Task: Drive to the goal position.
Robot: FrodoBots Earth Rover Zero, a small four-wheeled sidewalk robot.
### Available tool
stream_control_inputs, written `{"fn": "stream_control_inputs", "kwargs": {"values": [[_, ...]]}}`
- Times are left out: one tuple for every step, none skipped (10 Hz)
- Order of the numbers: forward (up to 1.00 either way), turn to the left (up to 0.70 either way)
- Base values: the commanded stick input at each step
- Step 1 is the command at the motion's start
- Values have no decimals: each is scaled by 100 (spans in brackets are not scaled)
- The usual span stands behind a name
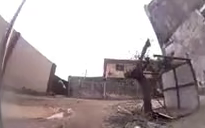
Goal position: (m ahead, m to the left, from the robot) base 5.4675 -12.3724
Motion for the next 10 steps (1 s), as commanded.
{"fn": "stream_control_inputs", "kwargs": {"values": [[84,3],[84,3],[84,3],[84,3],[84,3],[84,3],[84,3],[84,3],[84,3],[84,3]]}}
